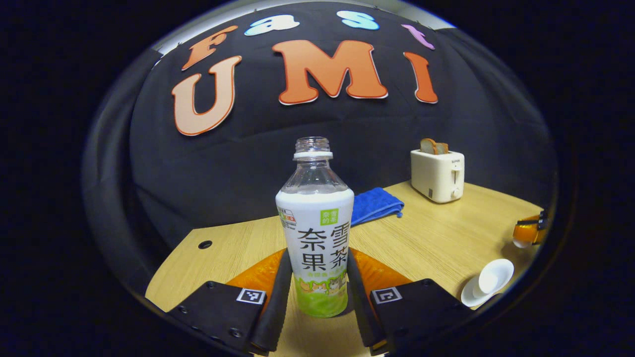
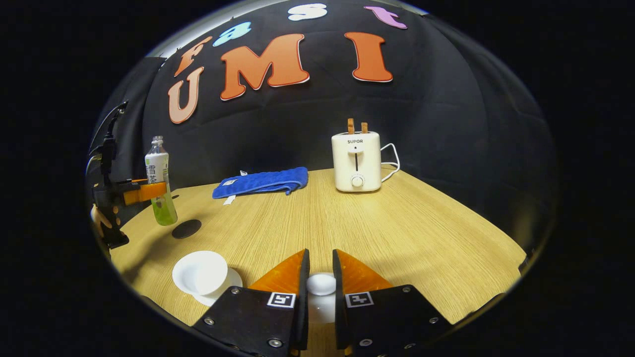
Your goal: Open the teacup lid with one hand, grasp the water bottle and pour water into the teacup with the other hand; after pouring, place the water bottle on the coaster and then close the teacup lid.
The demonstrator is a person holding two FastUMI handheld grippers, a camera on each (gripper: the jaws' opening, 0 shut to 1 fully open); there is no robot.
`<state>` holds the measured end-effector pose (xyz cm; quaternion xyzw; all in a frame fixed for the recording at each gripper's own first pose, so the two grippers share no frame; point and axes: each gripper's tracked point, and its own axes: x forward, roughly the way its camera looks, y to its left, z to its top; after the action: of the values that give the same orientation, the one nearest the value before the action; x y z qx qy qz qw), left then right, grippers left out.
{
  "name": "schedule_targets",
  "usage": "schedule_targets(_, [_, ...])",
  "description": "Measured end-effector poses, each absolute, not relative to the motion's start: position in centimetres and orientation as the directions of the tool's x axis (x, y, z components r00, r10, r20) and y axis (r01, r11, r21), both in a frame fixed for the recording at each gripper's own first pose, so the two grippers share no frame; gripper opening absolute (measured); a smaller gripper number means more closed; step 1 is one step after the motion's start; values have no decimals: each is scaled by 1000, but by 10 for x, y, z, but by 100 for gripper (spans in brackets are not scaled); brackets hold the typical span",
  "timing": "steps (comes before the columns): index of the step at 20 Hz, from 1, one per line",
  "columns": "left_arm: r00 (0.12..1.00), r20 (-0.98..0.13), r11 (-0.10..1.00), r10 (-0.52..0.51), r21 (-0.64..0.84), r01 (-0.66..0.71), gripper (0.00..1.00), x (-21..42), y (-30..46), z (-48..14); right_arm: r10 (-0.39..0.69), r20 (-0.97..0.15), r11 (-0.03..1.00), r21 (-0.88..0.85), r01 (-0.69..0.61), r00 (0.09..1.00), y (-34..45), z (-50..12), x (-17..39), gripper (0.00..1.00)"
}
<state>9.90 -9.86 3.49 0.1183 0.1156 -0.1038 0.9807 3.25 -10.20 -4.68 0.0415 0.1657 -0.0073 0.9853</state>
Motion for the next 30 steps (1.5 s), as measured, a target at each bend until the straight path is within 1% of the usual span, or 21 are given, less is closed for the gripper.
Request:
schedule_targets(2, [953,-240,961,-185,159,227,61,114,-95,31,-4,-330,996,82,33,944,-104,-48,32,22])
schedule_targets(5, [952,-239,966,-191,129,226,65,116,-91,22,-6,-337,996,82,36,942,-104,-51,33,22])
schedule_targets(6, [949,-244,967,-199,110,231,62,117,-93,18,-4,-340,996,84,34,941,-104,-52,33,22])
schedule_targets(11, [947,-257,973,-192,79,218,64,131,-91,3,6,-346,996,83,24,938,-102,-54,34,22])
schedule_targets(15, [942,-290,976,-169,83,200,63,128,-83,-8,10,-346,996,83,20,938,-102,-53,33,22])
schedule_targets(17, [945,-274,976,-180,69,206,64,130,-85,-7,9,-344,996,83,21,939,-102,-53,34,22])
schedule_targets(19, [946,-267,975,-186,66,210,63,128,-84,-8,9,-346,996,83,21,938,-101,-53,34,22])
schedule_targets(20, [948,-259,975,-187,70,211,66,128,-84,-8,9,-347,996,82,20,938,-102,-53,34,22])
schedule_targets(26, [955,-225,970,-192,106,220,65,119,-86,-9,15,-346,997,81,14,938,-101,-53,34,22])
schedule_targets(30, [961,-203,969,-189,123,216,67,118,-87,-10,15,-343,996,84,14,939,-101,-52,34,22])
